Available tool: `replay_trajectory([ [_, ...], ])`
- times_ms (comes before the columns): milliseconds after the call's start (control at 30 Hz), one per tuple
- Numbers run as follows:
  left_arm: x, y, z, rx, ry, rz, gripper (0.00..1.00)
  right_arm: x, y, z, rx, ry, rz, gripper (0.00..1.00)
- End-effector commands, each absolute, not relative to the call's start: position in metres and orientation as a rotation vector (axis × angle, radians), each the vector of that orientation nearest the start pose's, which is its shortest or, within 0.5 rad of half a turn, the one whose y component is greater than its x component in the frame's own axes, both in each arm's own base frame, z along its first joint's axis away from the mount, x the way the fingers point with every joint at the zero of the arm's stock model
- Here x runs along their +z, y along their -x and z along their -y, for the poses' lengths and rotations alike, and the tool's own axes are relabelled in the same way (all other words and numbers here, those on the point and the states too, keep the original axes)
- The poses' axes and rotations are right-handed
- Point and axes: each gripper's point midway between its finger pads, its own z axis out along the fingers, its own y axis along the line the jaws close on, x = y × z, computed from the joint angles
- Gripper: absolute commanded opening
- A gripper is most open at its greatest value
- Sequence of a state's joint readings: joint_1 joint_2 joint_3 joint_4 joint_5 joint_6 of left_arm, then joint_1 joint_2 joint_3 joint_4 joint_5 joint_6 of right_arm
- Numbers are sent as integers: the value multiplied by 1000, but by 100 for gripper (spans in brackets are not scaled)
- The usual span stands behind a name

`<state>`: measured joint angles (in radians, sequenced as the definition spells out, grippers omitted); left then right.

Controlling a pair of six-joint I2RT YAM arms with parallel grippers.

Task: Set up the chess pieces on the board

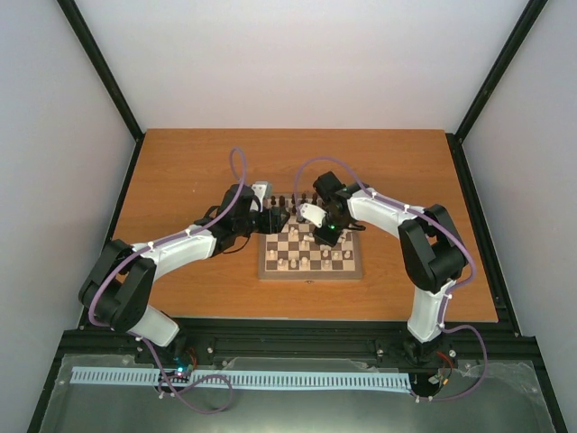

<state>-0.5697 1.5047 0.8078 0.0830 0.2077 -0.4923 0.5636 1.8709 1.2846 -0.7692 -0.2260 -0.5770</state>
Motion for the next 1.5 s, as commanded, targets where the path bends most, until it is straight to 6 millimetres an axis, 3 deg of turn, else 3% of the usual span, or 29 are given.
replay_trajectory([
  [0, 151, -346, 275, -844, -294, -2194, 69, 67, -314, -245, 360, 1572, -2369, 12],
  [200, 158, -336, 292, -932, -438, -2117, 69, 96, -319, -237, 437, 1489, -2345, 11],
  [600, 184, -316, 345, -1438, -492, -2082, 68, 146, -311, -226, 475, 1420, -2245, 12],
  [833, 175, -313, 354, -1494, -491, -2130, 63, 154, -304, -228, 517, 1416, -2222, 12],
  [1133, 171, -305, 362, -1528, -527, -2136, 44, 154, -301, -228, 528, 1418, -2220, 12],
  [1300, 173, -305, 363, -1534, -526, -2132, 41, 152, -299, -227, 531, 1422, -2224, 13],
  [1467, 176, -306, 364, -1542, -525, -2118, 32, 151, -299, -227, 536, 1423, -2229, 13],
])
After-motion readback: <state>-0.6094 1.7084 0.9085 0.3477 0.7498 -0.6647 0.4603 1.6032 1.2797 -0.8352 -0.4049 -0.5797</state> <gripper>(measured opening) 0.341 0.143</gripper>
